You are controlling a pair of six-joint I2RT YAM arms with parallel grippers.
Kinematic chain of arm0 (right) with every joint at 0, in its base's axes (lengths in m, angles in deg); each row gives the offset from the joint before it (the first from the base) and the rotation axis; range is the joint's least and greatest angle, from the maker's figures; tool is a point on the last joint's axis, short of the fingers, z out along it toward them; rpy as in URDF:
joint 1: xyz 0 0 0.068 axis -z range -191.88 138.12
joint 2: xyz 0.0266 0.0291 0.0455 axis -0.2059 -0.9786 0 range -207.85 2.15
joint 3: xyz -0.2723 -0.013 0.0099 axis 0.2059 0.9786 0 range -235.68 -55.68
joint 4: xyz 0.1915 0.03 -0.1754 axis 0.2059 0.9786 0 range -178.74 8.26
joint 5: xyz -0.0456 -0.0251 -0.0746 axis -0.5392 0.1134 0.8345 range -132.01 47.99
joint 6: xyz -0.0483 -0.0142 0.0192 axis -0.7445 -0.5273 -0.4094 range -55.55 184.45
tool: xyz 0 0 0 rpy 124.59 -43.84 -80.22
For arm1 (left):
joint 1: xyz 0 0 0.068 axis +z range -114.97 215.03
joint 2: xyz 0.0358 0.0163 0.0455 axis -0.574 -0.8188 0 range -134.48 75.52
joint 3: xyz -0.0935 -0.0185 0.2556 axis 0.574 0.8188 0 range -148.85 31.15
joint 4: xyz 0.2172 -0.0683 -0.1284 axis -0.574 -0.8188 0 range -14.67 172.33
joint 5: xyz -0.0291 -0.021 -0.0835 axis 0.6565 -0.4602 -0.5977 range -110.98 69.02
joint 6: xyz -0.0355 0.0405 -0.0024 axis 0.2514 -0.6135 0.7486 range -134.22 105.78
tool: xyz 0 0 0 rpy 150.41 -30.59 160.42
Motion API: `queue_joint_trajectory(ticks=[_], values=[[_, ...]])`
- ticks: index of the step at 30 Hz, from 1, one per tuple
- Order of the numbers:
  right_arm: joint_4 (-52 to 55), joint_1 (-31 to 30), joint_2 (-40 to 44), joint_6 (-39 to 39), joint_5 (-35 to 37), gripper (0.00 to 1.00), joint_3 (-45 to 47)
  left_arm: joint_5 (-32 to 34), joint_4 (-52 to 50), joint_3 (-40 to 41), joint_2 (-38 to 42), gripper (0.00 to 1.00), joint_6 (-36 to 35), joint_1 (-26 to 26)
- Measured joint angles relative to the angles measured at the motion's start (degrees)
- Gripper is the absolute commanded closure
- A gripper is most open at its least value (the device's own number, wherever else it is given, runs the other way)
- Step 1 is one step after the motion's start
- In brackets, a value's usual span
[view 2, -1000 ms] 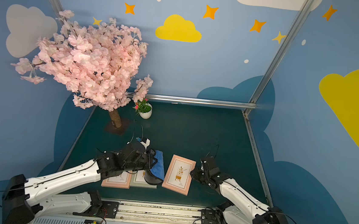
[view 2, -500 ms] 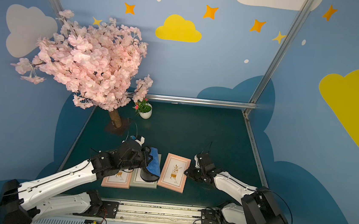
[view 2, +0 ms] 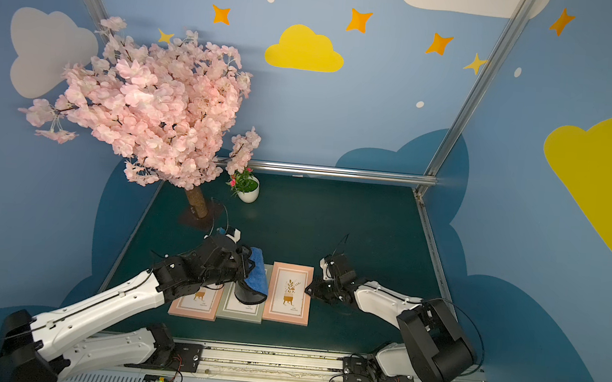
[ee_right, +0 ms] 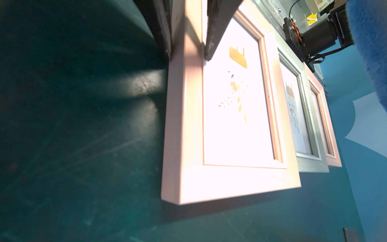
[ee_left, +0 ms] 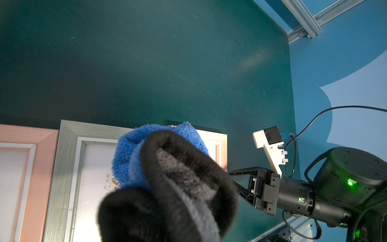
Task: Wipe the picture frame with a cloth
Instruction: Adjust the picture frame at the center of the board, then place the cleaning item at the center of the board.
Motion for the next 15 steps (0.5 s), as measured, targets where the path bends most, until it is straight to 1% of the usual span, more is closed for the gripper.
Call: queue_joint_trajectory(ticks=[3,4,6,8,9,10,12,15], values=[[0.92,-0.28,-0.02,-0.37,0.28,0.71,-0.44,-0.15,-0.13,-0.39,-1.27,0.97,-1.05,1.05],[1.64,-0.33,0.28,-0.59,0.63,0.67,-0.52,-0.17,-0.2,-0.9,-2.1,0.97,-1.53,1.49],[3.72,-0.35,2.03,-1.2,1.53,0.58,-0.55,-0.2,-0.2,-2.62,-4.52,0.97,-2.86,2.49],[6.43,-0.37,5.55,-1.95,2.99,0.39,-0.59,0.07,0.22,-5.53,-8.33,0.97,-4.63,3.58],[7.8,-0.37,7.56,-2.29,3.78,0.33,-0.72,0.35,0.7,-6.82,-10.01,0.97,-5.38,3.96],[9.53,-0.37,10.05,-2.71,4.7,0.3,-1.07,0.83,1.55,-8.24,-12.02,0.97,-6.23,4.37],[12.15,-0.37,14.08,-3.37,6.16,0.26,-2.12,1.73,3.32,-10.73,-15.85,0.97,-7.54,5.25],[16.24,-0.37,19.08,-4.35,8.55,0.25,-3.69,2.8,7.21,-13.68,-21.81,0.97,-8.96,6.93]])
